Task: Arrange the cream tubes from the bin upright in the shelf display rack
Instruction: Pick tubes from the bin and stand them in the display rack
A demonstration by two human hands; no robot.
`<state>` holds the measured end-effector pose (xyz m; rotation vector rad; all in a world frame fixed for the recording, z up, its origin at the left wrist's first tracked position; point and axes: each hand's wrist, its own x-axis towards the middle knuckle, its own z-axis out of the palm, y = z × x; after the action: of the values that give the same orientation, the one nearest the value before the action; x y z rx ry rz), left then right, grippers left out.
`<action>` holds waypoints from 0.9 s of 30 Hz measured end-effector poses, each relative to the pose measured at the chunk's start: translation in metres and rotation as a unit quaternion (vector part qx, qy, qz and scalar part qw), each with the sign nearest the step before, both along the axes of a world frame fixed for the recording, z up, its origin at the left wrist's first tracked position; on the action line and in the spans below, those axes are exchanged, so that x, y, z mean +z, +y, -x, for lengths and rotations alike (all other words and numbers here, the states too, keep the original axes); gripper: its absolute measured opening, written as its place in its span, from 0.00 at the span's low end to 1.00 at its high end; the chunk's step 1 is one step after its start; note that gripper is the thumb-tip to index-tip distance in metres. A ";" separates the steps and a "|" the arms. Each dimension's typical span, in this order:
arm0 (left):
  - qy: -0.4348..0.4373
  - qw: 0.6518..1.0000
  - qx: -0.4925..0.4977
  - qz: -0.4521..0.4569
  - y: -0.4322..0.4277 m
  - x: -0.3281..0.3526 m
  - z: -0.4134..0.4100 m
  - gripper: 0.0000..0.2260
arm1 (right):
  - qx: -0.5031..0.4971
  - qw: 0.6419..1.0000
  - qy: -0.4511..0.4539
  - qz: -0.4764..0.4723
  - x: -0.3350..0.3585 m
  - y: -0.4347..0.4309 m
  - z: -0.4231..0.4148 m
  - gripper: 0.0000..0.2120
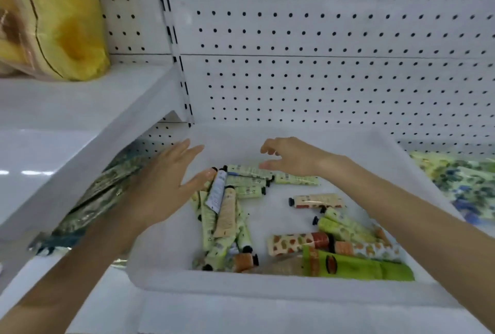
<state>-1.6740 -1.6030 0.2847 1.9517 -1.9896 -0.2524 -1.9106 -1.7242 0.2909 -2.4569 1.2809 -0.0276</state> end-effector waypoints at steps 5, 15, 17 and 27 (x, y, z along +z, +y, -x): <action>0.090 0.996 -0.003 -0.018 -0.008 -0.012 -0.007 0.32 | -0.015 0.999 0.017 -0.023 -0.037 -0.013 -0.017 0.21; 0.109 0.994 -0.010 -0.027 -0.007 -0.013 -0.006 0.39 | -0.022 0.998 -0.011 0.049 -0.058 -0.017 -0.017 0.14; 0.108 0.994 -0.012 -0.034 -0.006 -0.011 -0.006 0.39 | -0.039 0.997 -0.030 0.053 -0.057 -0.018 -0.017 0.14; 0.082 0.994 -0.041 -0.056 -0.013 0.001 0.001 0.38 | -0.139 0.960 -0.228 -0.084 -0.033 -0.010 -0.018 0.15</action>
<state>-1.6745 -1.6162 0.2859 1.8499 -1.9895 -0.5378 -1.8930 -1.7345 0.2576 -1.9557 1.3363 -0.5066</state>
